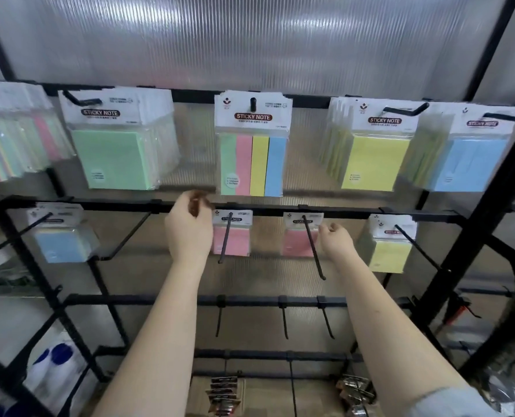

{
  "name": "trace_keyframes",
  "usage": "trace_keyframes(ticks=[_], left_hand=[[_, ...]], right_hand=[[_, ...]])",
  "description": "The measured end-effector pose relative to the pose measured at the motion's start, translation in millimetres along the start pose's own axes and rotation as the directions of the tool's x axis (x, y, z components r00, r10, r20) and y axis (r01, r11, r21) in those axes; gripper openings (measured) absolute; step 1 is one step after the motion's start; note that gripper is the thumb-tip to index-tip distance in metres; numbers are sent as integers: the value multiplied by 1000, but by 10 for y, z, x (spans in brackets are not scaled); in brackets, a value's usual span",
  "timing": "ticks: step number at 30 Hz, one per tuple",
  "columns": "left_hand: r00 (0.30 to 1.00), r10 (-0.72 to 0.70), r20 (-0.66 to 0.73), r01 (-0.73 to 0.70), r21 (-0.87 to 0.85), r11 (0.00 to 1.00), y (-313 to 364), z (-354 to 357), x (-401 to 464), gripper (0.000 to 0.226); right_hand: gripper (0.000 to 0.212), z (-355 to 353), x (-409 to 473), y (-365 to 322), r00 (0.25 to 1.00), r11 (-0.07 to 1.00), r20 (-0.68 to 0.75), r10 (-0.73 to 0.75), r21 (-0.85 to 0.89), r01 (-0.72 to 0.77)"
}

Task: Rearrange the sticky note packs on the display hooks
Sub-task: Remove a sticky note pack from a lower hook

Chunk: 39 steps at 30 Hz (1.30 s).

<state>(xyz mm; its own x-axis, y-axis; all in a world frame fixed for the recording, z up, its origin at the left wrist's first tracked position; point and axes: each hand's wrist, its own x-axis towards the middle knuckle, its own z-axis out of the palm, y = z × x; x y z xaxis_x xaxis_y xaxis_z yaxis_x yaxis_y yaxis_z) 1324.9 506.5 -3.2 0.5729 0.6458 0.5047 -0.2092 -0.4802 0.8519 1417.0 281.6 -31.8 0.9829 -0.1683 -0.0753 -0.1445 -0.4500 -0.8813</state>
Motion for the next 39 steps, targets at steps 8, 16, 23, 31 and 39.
trace_keyframes(ticks=[8,16,23,31,39], left_hand=[[997,-80,-23,81,45,996,-102,23,-2,17],[988,-151,-28,151,7,988,-70,-3,-88,16],[978,-205,39,206,-47,977,-47,48,-173,25],[969,-205,139,215,-64,975,-121,46,-242,22],[935,-295,196,295,35,955,-311,103,-143,18]], right_hand=[[52,200,184,167,998,997,61,5,71,-10],[35,187,117,231,996,985,94,-9,175,-8],[20,58,-71,302,984,951,124,-125,298,83],[34,-72,-424,302,991,976,1,-133,177,131],[29,-351,-770,217,991,990,50,-123,-58,126]])
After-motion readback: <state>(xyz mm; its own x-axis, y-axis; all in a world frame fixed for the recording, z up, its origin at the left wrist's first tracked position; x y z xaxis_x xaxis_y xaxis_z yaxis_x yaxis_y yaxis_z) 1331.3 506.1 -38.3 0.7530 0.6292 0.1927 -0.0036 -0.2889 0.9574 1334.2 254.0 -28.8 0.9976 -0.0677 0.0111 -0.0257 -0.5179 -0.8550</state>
